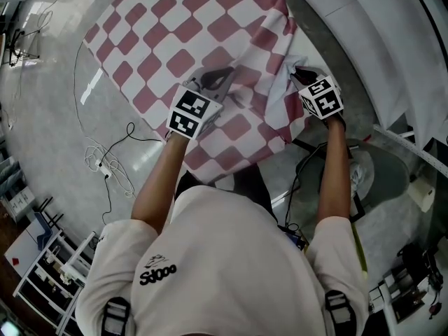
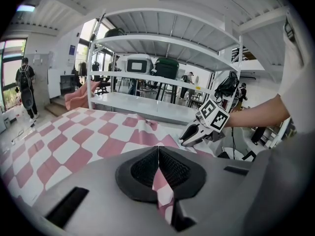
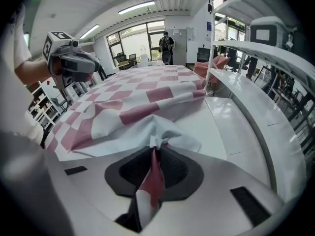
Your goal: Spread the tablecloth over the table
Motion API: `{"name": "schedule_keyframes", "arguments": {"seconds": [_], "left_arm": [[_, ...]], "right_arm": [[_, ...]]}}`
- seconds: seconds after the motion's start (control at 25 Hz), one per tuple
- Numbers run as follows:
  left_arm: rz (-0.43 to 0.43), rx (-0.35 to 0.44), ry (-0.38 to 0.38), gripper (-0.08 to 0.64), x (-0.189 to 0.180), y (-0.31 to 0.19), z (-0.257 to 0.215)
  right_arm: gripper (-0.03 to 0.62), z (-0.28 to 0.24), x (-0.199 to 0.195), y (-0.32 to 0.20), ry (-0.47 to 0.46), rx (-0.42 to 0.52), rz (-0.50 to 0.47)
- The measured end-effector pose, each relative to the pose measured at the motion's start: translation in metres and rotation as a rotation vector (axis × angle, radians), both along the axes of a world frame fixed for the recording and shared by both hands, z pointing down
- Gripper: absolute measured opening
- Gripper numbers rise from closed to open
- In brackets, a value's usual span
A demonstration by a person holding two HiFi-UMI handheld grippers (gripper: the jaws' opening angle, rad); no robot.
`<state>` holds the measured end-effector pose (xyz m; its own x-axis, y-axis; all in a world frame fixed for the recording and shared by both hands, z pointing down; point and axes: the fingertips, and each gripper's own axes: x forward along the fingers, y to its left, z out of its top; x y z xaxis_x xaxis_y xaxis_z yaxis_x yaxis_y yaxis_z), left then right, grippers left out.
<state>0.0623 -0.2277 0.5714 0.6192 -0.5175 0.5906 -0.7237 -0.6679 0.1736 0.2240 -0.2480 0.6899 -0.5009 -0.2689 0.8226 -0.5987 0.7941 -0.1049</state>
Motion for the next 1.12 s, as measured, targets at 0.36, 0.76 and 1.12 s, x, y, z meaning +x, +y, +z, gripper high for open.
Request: {"name": "schedule_keyframes", "arguments": {"seconds": [0.36,0.76,1.12], "left_arm": [[0.009,0.021,0.005,0.029,-0.007,0.007,-0.015],[0.079,0.056,0.034,0.029,0.002,0.005,-0.04],[0.189,0.069,0.065,0.029,0.032,0.005,-0.05]], "right_arm": [[0.031,-0.023,0.008,0.006,-0.045,0.048,0.152],[0.031,-0.078,0.045,0.03,-0.067,0.12,0.346],[0.032,-0.094,0.112,0.06,0.019,0.147,0.581]]}}
